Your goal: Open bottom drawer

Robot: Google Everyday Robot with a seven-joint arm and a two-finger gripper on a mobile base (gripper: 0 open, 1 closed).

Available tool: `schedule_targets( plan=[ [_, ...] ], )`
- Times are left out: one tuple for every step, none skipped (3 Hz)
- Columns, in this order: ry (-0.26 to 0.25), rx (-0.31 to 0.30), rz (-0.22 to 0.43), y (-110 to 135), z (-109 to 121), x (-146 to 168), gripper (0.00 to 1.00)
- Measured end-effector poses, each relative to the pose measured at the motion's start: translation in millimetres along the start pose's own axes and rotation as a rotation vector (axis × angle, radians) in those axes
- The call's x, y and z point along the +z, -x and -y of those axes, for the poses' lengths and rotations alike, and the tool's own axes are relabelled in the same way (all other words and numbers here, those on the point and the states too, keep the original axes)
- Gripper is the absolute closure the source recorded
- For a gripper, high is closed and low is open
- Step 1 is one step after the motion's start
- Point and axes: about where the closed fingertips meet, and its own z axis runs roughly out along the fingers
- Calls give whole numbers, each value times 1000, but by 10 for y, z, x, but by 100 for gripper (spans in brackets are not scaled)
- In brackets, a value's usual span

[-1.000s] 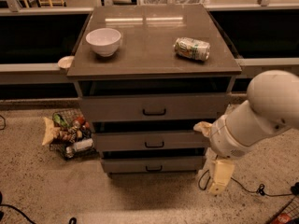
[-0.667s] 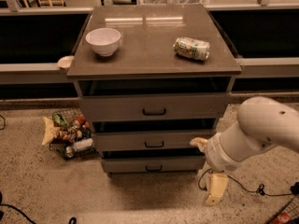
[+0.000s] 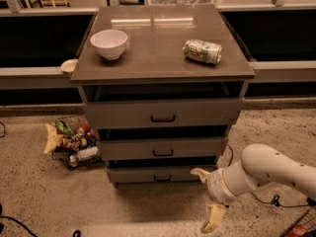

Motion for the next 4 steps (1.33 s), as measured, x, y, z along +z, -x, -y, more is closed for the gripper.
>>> schedule_targets(
  plan=[
    [-1, -1, -2, 5, 2, -9, 0],
    [18, 22, -14, -188, 64, 180, 0],
    [11, 17, -52, -566, 206, 467, 0],
    [-12, 9, -56, -966, 374, 729, 0]
  ],
)
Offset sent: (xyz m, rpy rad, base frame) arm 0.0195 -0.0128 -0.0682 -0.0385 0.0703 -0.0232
